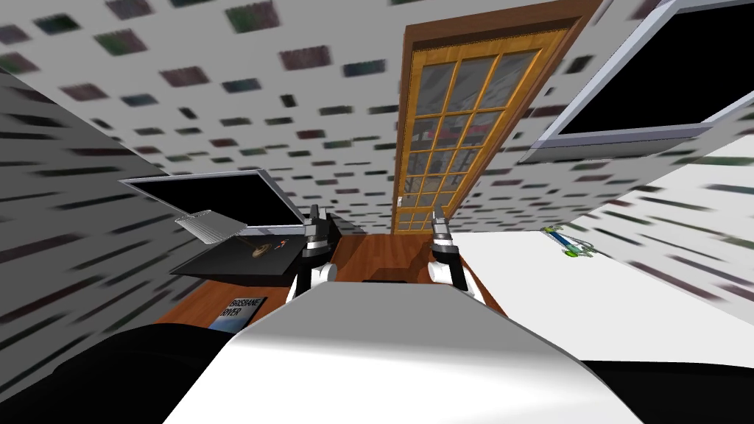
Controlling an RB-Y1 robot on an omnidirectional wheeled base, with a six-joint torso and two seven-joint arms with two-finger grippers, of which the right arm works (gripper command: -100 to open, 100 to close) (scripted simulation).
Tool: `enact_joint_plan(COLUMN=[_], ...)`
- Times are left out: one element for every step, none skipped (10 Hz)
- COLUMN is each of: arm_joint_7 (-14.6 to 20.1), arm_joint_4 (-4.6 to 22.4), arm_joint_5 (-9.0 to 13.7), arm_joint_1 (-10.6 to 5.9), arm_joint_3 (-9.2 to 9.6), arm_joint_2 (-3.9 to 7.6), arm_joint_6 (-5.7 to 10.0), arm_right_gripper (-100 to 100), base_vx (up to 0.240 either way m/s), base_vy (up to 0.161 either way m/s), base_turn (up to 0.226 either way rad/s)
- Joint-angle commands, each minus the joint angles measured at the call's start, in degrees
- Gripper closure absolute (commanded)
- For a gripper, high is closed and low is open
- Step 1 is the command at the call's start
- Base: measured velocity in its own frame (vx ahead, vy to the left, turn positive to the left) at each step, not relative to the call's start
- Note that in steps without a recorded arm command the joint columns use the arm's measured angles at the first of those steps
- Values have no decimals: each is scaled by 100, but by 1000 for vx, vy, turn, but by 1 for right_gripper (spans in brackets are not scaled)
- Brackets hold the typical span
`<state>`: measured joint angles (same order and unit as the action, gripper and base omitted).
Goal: Pull the door open
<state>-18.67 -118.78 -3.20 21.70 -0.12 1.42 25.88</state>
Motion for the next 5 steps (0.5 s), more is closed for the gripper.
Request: enact_joint_plan(arm_joint_7=[-129, -208, -286, -365, -449], arm_joint_4=[227, 359, 491, 624, 766], arm_joint_5=[-67, -110, -154, -198, -245], arm_joint_1=[-54, -89, -124, -159, -197], arm_joint_3=[-59, -92, -125, -157, -193], arm_joint_2=[43, 66, 88, 111, 131], arm_joint_6=[97, 144, 192, 239, 290], arm_right_gripper=[-100, -100, -100, -100, -100], base_vx=[82, 94, 110, 104, 100], base_vy=[9, 17, 21, 10, 4], base_turn=[-9, -6, -10, -9, -7])
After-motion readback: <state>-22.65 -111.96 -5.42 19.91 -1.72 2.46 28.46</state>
